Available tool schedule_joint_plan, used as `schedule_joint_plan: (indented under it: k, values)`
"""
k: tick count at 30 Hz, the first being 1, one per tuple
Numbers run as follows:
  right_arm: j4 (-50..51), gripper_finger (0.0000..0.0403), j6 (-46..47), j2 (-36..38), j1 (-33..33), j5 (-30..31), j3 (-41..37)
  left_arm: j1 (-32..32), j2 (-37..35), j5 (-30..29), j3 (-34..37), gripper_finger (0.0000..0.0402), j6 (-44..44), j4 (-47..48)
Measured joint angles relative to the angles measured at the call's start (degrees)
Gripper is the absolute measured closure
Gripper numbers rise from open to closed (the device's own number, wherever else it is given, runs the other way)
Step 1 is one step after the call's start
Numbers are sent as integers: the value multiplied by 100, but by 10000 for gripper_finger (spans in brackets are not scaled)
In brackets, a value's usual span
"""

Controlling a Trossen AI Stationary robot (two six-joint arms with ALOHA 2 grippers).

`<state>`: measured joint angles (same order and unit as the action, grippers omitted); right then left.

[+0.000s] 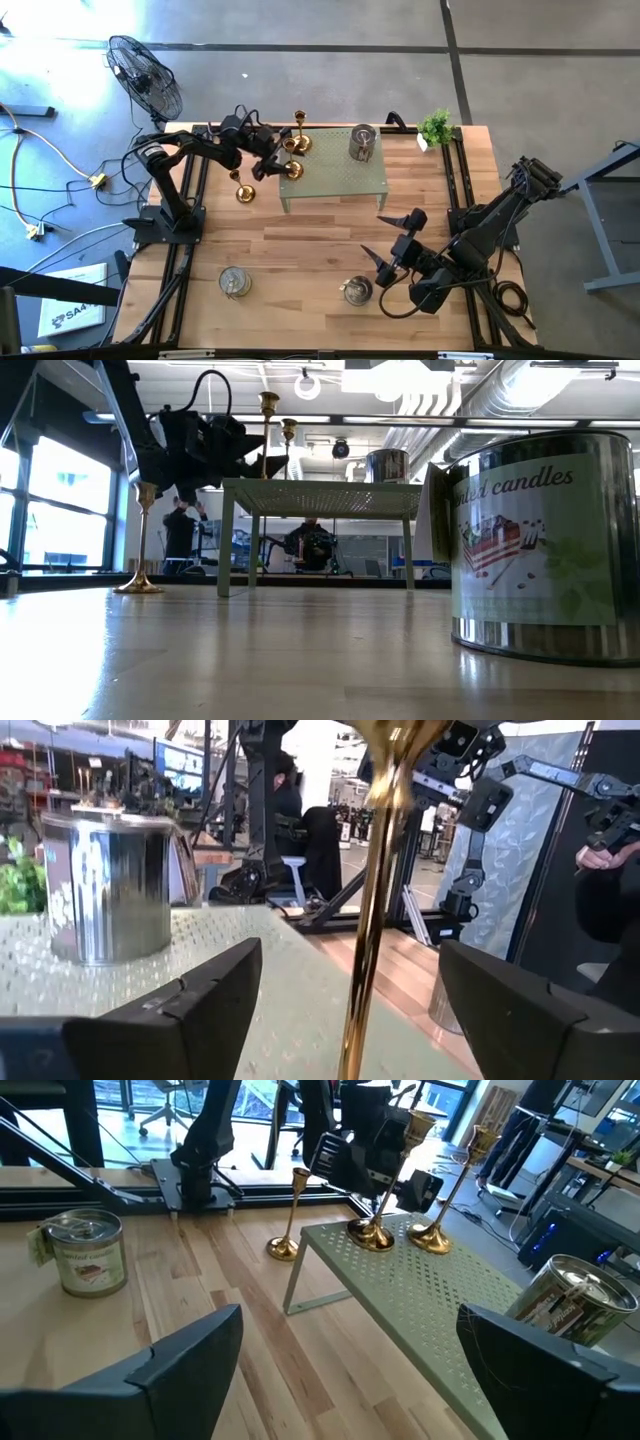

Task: Pick & Place candle stick holders
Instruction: Put the left silver scented candle on the shelf

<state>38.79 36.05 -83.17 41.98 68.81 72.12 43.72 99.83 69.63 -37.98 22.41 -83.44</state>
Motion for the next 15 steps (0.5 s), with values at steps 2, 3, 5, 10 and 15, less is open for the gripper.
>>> schedule_joint_plan:
  k: [2,3,5,10,15]
  values:
    - [0,41,0,0,0,-4,0,0,0,-15,0,101,137,-182]
    - [0,41,0,0,0,-8,0,0,0,-14,0,101,218,-318]
    - [0,40,2,0,0,-10,0,0,-4,-49,0,101,370,-516]
    - [0,40,9,-1,0,-10,0,0,-4,-164,0,101,531,-607]
    - [-1,41,13,0,0,-22,0,11,-4,-332,-1,101,586,-615]
